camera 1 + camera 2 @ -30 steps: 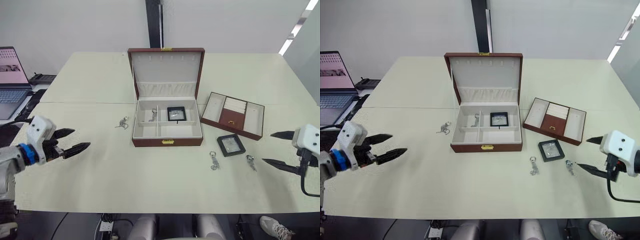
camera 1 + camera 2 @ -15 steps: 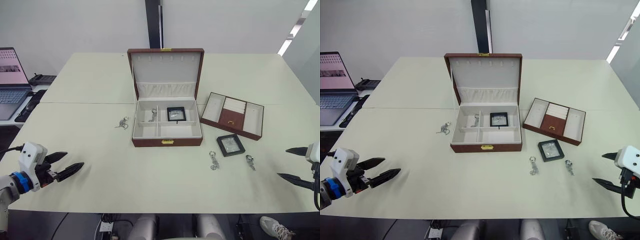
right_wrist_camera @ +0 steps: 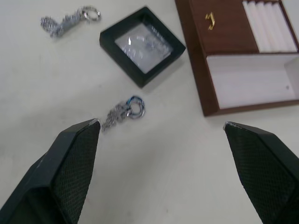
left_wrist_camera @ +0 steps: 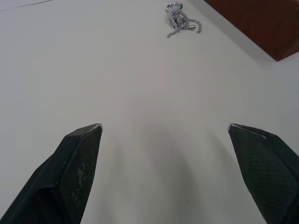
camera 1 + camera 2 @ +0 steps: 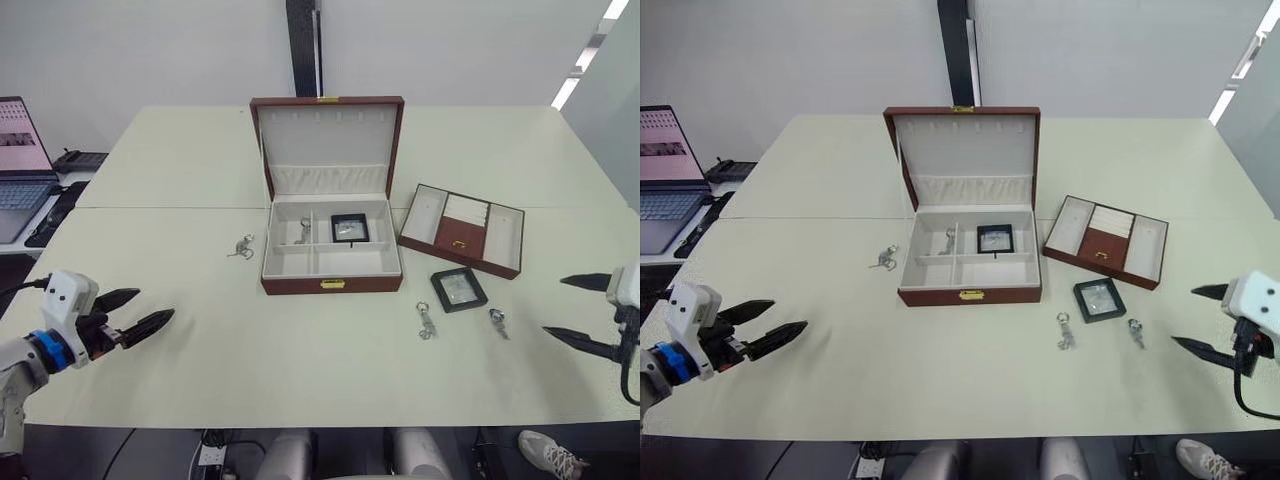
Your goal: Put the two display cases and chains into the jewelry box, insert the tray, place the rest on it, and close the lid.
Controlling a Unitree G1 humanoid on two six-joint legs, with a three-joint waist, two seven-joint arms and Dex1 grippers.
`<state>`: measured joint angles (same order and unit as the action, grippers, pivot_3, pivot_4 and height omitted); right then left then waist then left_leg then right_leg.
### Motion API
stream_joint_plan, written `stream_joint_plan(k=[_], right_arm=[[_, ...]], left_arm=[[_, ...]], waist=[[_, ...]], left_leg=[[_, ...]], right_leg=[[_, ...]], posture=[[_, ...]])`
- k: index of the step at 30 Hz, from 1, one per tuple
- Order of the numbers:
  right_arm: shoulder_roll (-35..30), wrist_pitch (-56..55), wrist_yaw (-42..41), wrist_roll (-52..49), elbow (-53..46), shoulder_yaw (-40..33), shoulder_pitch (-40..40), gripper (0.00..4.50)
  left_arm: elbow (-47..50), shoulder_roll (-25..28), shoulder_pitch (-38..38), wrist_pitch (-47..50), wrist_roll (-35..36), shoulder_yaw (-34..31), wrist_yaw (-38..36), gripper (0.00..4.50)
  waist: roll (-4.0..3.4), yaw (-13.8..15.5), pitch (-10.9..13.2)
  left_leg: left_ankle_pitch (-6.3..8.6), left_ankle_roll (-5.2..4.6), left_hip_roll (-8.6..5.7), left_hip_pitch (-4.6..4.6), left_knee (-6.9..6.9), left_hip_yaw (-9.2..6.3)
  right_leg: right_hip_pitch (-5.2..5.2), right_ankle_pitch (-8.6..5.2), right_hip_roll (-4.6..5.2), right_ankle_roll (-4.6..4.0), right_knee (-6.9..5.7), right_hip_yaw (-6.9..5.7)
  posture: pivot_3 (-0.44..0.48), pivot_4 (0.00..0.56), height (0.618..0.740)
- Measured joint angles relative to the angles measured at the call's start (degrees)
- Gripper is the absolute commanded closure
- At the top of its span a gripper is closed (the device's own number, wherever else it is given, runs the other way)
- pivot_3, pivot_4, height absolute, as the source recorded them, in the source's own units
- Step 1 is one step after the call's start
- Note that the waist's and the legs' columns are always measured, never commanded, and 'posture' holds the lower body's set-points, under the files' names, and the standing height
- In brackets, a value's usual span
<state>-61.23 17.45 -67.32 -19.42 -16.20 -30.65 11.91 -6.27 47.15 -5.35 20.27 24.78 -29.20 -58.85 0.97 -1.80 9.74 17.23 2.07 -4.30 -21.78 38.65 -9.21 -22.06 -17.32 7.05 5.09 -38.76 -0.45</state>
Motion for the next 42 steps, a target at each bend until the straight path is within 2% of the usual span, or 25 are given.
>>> stream_joint_plan(k=[5, 8, 13, 17, 22, 27, 37, 42], right_arm=[[-0.2, 6.9, 1.0, -6.1, -5.5, 5.7, -9.7, 0.0], [-0.1, 10.9, 1.9, -9.0, -7.6, 13.2, -20.5, 0.0], [10.8, 16.3, 5.1, -11.1, -7.3, 29.0, -43.5, 0.0], [14.6, 20.5, 7.7, -10.8, -5.8, 34.4, -49.1, 0.0], [17.2, 25.2, 11.7, -10.4, -6.2, 37.7, -52.1, 0.0], [18.1, 27.2, 13.7, -10.0, -7.5, 38.9, -51.9, 0.0], [18.8, 27.9, 14.8, -9.6, -9.1, 39.7, -50.9, 0.0], [19.0, 27.8, 14.9, -9.0, -9.4, 40.2, -50.8, 0.0]], left_arm=[[2.1, -1.9, -0.5, 1.7, 0.5, 0.1, 3.0, 0.03], [4.6, -3.4, -1.0, 4.0, 2.0, -0.5, 5.7, 0.03], [10.2, -6.6, 1.5, 8.1, 4.2, 0.0, 11.1, 0.03], [12.3, -8.3, 2.4, 10.6, 4.4, 0.3, 16.1, 0.03], [14.1, -11.9, 8.1, 13.4, 3.1, 5.1, 23.9, 0.03], [13.5, -13.5, 14.5, 15.6, 1.8, 10.2, 27.5, 0.03], [1.2, -13.9, 26.2, 16.3, -4.9, 19.4, 29.9, 0.03], [-6.6, -16.1, 31.1, 13.2, -8.6, 22.8, 30.7, 0.03]], waist=[[-0.01, 0.1, 0.0], [-0.01, 0.1, 0.0], [0.02, 0.0, 0.0], [0.13, 0.6, -0.1], [0.17, 1.0, -0.1], [0.17, 0.8, -0.1], [0.17, 0.2, -0.1], [0.18, 0.1, -0.1]], left_leg=[[0.0, 0.0, -0.02, -0.03, 0.0, -0.03], [0.0, 0.0, -0.01, -0.03, 0.01, -0.04], [-0.01, 0.02, 0.01, -0.11, 0.01, -0.07], [0.03, 0.07, -0.12, -0.21, 0.03, -0.12], [0.03, 0.07, -0.1, -0.21, 0.07, -0.14], [0.03, 0.08, -0.1, -0.2, 0.08, -0.09], [0.03, 0.08, -0.1, -0.18, 0.07, -0.1], [0.03, 0.08, -0.11, -0.19, 0.08, -0.1]], right_leg=[[0.0, 0.0, 0.02, 0.0, 0.02, -0.03], [-0.01, 0.0, 0.02, 0.0, 0.02, -0.03], [-0.15, 0.01, 0.02, -0.02, 0.01, -0.05], [-0.17, 0.02, 0.14, -0.03, 0.13, -0.07], [-0.16, 0.04, 0.1, -0.06, 0.08, -0.09], [-0.22, 0.04, 0.08, -0.06, -0.01, -0.06], [-0.24, 0.04, 0.03, -0.07, -0.07, -0.06], [-0.24, 0.04, 0.04, -0.06, -0.07, -0.07]], posture=[[0.0, 0.15, 0.74], [0.0, 0.15, 0.74], [0.0, 0.15, 0.74], [0.0, 0.15, 0.74], [0.0, 0.15, 0.74], [0.0, 0.15, 0.74], [0.0, 0.15, 0.74], [0.0, 0.15, 0.74]])
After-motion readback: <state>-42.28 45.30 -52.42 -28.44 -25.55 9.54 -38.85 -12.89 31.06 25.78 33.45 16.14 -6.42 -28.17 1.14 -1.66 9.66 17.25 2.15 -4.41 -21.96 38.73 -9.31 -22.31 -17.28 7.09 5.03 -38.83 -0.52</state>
